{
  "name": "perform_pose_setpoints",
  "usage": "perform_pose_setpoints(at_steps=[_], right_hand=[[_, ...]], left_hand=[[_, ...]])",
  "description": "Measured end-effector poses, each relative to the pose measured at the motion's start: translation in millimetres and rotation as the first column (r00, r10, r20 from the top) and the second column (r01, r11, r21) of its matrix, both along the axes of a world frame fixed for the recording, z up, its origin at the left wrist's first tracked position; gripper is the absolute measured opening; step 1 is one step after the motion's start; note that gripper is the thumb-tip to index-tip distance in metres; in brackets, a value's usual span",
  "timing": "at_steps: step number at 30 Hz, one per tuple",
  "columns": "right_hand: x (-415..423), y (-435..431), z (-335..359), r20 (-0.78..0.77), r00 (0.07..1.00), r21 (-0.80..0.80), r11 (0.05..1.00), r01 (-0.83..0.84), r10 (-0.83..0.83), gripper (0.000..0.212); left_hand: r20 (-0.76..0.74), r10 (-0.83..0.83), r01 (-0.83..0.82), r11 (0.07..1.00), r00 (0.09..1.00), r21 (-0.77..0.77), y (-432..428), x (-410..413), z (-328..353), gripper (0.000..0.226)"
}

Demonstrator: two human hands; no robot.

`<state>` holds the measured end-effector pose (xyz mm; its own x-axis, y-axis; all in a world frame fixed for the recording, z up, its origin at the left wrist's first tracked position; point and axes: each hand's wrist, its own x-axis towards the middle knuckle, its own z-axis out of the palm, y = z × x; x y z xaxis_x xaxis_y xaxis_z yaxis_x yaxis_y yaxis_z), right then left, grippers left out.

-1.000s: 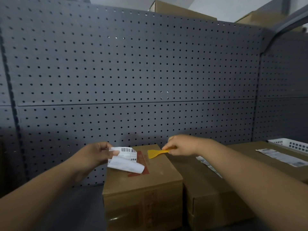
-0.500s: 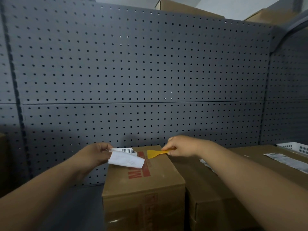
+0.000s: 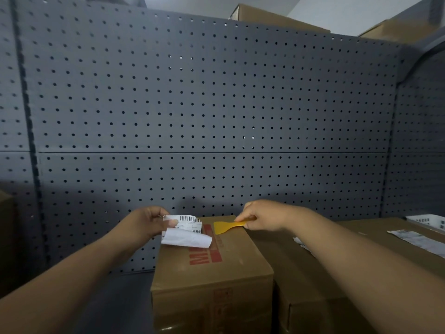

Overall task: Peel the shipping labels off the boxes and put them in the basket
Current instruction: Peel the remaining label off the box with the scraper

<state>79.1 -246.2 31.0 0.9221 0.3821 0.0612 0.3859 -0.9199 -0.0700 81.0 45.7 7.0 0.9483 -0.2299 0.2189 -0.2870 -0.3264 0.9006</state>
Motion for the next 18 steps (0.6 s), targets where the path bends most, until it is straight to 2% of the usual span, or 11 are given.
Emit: perform_pose_setpoints(at_steps=[5,10,14,18], right_hand=[[-5,-20,5,-0.023,0.999,-0.009,0.999,0.033,-0.033,0.034],[-4,-12,4,-0.007,1.0,-0.006,1.0,0.021,-0.021,0.034],[-6,-4,3,-0.008,1.0,0.014,1.0,-0.005,0.005,0.032],[-13,-21,8,-0.019,0.998,-0.027,0.998,0.053,-0.054,0.033]], left_hand=[[0.023,0.009,-0.009,1.0,1.0,0.002,-1,3,-3,0.014],[-0.03,-0.035,0.029,0.986,0.999,-0.164,1,3,9,0.01],[-0.019,-0.052,0.047,0.979,0.998,-0.199,3,-3,24,0.016],[0.01,-0.035,0.036,0.974,0.999,-0.222,6,-6,34,0.013]])
